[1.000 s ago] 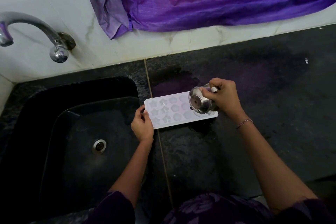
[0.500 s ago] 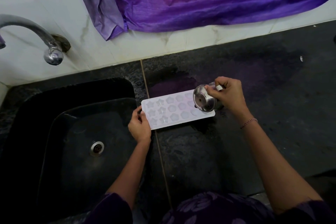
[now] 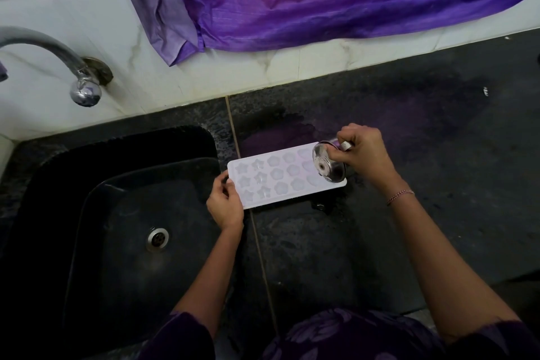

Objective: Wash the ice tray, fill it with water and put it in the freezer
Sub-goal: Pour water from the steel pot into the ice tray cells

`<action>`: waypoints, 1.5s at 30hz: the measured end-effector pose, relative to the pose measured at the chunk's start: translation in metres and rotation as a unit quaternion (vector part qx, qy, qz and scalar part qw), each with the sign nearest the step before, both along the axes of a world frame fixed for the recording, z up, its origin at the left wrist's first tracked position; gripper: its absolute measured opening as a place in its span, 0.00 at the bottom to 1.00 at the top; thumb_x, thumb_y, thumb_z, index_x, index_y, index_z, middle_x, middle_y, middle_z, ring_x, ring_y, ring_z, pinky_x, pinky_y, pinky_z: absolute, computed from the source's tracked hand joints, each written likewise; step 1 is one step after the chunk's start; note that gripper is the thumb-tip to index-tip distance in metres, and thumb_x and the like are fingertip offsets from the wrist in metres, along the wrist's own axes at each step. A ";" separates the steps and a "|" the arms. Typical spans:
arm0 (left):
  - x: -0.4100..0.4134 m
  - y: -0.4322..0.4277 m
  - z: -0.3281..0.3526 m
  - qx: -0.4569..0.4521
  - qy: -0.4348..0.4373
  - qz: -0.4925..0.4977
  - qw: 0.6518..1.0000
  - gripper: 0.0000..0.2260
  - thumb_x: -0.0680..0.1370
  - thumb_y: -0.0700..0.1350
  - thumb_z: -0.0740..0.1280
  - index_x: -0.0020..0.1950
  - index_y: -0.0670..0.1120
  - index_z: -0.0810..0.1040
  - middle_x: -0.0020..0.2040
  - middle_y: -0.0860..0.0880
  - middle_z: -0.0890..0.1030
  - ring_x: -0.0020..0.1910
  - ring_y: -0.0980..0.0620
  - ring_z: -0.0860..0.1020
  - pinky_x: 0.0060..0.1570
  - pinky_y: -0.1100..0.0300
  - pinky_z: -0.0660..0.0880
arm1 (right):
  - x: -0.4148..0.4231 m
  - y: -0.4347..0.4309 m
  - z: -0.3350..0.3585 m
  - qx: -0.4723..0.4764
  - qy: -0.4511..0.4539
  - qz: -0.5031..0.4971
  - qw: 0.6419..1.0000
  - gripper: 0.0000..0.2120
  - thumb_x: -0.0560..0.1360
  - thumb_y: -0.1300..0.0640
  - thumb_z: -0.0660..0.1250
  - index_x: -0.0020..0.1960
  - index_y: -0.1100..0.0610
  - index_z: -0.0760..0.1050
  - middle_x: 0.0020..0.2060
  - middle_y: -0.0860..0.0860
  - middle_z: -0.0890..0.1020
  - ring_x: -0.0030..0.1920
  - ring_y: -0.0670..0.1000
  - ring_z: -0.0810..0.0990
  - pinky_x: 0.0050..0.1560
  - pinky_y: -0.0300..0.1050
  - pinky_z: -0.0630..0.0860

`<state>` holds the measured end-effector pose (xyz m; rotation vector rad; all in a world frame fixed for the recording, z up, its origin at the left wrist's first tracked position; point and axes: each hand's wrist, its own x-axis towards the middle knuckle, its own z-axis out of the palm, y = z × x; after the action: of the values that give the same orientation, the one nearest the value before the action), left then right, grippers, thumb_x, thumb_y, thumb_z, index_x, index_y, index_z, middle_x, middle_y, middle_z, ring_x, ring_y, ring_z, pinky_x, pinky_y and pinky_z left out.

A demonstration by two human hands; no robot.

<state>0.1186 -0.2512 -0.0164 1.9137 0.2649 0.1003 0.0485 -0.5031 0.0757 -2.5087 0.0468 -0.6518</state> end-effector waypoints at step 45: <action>0.002 0.001 -0.005 0.007 -0.004 -0.005 1.000 0.11 0.79 0.40 0.62 0.59 0.45 0.79 0.43 0.51 0.79 0.42 0.52 0.77 0.43 0.60 0.72 | -0.010 -0.019 0.005 -0.042 0.030 -0.032 0.998 0.22 0.63 0.65 0.76 0.27 0.54 0.62 0.24 0.48 0.66 0.27 0.50 0.63 0.34 0.40 0.58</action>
<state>0.1210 -0.2502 -0.0212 1.9276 0.2495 0.1041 0.0383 -0.5226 0.0804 -2.6167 0.1237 -0.6149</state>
